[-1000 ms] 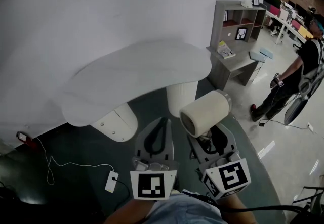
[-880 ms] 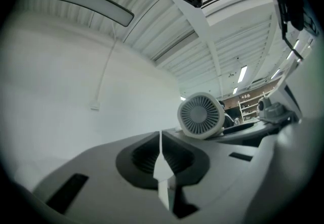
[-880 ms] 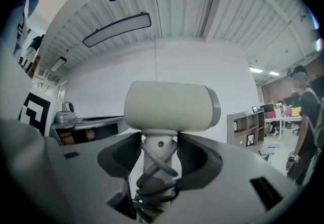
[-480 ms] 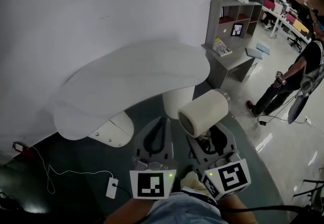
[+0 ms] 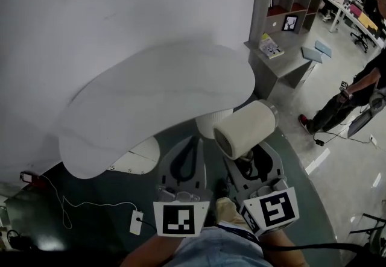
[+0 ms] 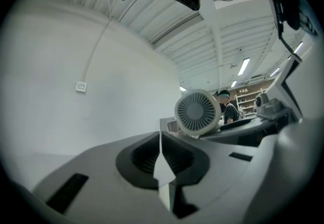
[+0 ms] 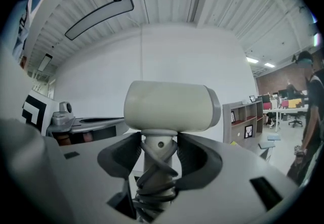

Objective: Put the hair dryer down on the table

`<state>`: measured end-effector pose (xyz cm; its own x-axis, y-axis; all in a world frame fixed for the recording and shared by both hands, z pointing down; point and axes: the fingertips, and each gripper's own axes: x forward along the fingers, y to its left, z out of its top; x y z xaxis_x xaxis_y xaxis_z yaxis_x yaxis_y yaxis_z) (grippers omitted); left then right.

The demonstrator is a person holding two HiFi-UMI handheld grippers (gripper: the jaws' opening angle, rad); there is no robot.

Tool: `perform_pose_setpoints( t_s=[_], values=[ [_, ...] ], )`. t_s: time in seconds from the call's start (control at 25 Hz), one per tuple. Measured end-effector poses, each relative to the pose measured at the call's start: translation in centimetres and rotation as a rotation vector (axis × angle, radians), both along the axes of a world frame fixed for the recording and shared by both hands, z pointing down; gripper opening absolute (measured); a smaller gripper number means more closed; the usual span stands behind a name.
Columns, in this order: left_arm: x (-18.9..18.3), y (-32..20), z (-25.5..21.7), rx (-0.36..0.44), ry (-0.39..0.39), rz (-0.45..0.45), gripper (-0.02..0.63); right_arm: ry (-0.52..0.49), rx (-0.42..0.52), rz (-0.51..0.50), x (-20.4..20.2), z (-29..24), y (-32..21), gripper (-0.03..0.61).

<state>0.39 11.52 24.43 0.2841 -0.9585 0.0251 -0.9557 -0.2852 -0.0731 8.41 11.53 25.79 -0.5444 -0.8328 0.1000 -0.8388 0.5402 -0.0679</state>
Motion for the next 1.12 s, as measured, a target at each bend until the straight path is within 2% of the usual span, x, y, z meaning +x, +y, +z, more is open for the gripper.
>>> perform_pose_setpoints(
  t_s=[0.4, 0.52, 0.8, 1.12],
  values=[
    [2.5, -9.7, -0.7, -0.011, -0.037, -0.020, 0.017, -0.027, -0.025, -0.033, 2.1, -0.1, -9.9, 0.225],
    [2.5, -11.4, -1.5, 0.001, -0.050, -0.037, 0.017, -0.028, -0.005, -0.055, 2.1, -0.7, -11.8, 0.225],
    [1.2, -14.5, -1.8, 0.015, -0.047, -0.088, 0.017, -0.031, 0.014, -0.082, 1.6, -1.1, -15.8, 0.225],
    [-2.7, -20.3, -0.6, 0.006, -0.001, -0.124, 0.017, 0.020, 0.000, -0.105, -1.9, 0.1, -21.7, 0.225]
  ],
)
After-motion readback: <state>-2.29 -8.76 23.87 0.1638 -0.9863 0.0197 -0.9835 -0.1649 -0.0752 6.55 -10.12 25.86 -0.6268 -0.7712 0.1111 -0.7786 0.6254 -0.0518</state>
